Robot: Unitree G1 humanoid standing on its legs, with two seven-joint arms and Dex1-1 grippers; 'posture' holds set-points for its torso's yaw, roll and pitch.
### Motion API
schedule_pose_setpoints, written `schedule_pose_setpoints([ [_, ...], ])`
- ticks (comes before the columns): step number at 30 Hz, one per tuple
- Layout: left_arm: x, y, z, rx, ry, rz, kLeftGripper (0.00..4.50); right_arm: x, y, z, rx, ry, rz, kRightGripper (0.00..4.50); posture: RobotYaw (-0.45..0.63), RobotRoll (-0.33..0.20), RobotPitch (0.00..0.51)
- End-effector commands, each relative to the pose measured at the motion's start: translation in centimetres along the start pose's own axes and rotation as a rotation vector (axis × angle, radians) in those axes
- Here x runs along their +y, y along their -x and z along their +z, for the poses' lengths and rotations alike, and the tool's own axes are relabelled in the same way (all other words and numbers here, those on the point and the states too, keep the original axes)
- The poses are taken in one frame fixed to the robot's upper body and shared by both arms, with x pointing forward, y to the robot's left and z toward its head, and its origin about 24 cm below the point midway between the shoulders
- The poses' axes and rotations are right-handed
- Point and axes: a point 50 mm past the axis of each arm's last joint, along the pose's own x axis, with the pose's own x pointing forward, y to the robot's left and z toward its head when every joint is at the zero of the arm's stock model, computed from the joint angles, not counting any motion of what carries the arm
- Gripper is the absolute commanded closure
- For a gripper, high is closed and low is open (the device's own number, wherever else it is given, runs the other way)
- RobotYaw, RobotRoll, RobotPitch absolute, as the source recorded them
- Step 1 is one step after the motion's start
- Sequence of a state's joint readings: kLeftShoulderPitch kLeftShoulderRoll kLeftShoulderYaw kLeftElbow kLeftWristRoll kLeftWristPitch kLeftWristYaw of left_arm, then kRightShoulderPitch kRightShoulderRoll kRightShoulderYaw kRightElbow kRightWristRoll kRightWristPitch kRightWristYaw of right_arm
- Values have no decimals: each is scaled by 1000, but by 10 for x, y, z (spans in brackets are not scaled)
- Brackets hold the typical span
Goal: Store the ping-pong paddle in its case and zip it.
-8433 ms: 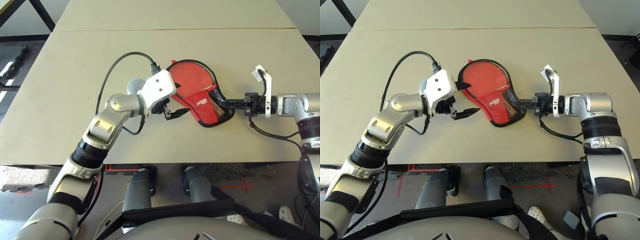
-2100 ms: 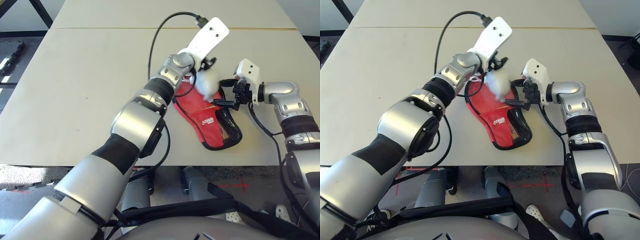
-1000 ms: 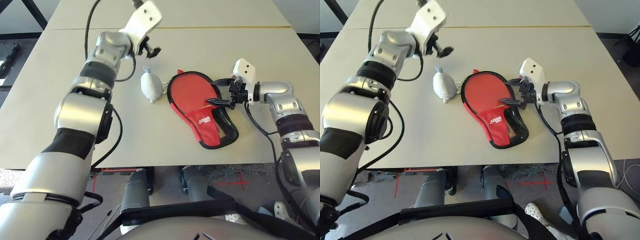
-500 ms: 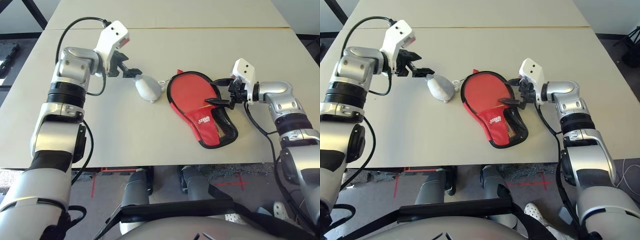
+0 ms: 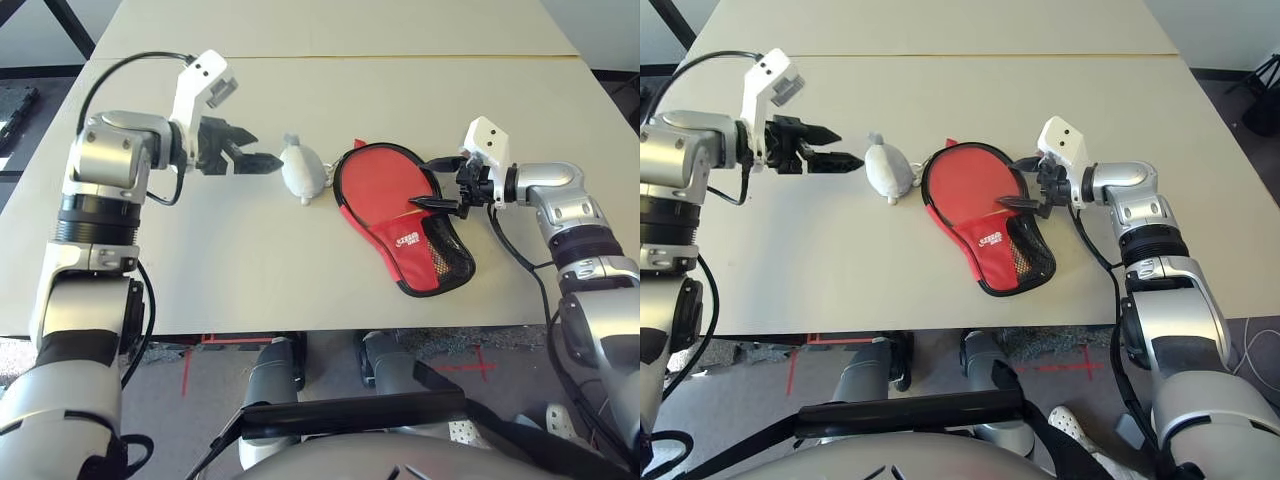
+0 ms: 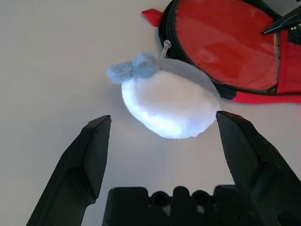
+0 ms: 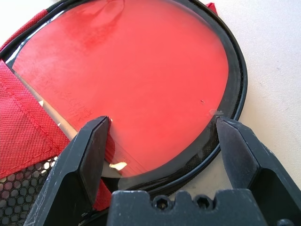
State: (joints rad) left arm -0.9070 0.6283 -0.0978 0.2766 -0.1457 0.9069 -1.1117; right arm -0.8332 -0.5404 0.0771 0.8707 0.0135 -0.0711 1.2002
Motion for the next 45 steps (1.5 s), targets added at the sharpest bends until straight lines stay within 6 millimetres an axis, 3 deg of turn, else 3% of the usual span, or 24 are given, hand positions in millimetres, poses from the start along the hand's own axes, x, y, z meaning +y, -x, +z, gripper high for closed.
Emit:
schedule_pose_setpoints([
  [1,-6,-16,-7,7,33,4,21,24,-14,-41,177,-85,95,0,2,0,264],
  [8,-2,-39,-14,8,63,89,21,23,-14,-40,177,-83,92,0,-6,0,263],
  [11,-1,-43,-14,1,64,94,237,23,-13,-41,177,-84,90,0,-13,0,261],
  [13,0,-44,-10,-10,57,99,699,23,-12,-41,178,-85,89,0,-13,0,261],
  [16,0,-46,-3,-27,33,107,1739,23,-11,-42,179,-86,88,0,-13,0,261],
  [22,-3,-53,27,-112,-26,116,3854,23,-11,-42,180,-88,86,0,-17,0,261],
  [24,-7,-64,48,-180,-49,135,4445,23,-12,-42,179,-88,88,0,-16,0,262],
  [29,-10,-88,75,-261,-85,217,4479,24,-13,-41,176,-87,92,0,-23,0,264],
  [35,-18,-110,92,-331,-69,291,4479,25,-12,-43,178,-88,94,0,-36,0,265],
  [45,-50,-136,118,-432,-26,288,4479,29,-11,-45,179,-94,97,0,-64,0,266],
])
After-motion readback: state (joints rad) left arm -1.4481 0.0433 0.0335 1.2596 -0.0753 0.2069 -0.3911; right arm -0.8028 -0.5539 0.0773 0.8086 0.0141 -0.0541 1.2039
